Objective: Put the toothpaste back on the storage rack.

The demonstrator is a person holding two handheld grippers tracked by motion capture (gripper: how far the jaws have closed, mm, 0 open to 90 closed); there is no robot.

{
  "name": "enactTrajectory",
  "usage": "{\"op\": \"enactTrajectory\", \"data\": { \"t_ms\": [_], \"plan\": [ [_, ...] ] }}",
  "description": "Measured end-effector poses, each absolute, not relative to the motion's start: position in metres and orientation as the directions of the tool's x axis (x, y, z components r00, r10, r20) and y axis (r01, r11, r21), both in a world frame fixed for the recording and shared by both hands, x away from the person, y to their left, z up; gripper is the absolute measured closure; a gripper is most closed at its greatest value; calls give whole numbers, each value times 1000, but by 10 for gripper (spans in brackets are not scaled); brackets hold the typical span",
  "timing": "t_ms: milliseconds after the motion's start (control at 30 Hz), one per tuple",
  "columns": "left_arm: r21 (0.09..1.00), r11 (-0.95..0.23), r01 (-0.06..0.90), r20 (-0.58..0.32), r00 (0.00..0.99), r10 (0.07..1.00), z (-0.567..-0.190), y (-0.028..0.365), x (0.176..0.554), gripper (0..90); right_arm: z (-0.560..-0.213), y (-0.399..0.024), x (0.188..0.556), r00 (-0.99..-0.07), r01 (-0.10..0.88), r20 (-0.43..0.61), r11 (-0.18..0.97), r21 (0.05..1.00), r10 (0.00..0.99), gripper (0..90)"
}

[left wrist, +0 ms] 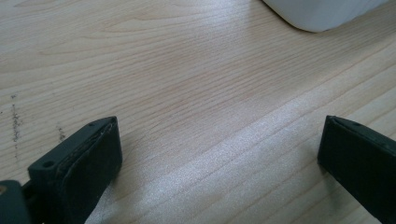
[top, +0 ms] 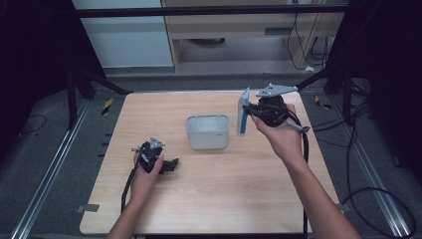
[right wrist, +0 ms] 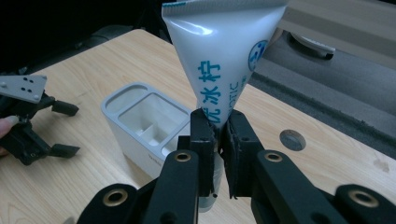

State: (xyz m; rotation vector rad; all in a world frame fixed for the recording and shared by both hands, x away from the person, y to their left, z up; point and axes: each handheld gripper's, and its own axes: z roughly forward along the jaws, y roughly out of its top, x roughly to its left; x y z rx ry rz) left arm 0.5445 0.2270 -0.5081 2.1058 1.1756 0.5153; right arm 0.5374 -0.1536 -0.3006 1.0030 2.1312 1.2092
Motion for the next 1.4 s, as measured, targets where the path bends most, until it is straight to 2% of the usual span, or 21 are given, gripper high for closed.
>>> {"op": "enactTrajectory", "data": {
  "t_ms": [800,1400],
  "plan": [
    [714,-373,593,19,516,856,-508,227,545,0,-267,-122,541,-635,293,-69,323,900,769,830],
    [714,-374,593,19,517,856,-508,227,545,0,-274,-98,552,-635,287,-56,303,909,770,830]
  ]
}}
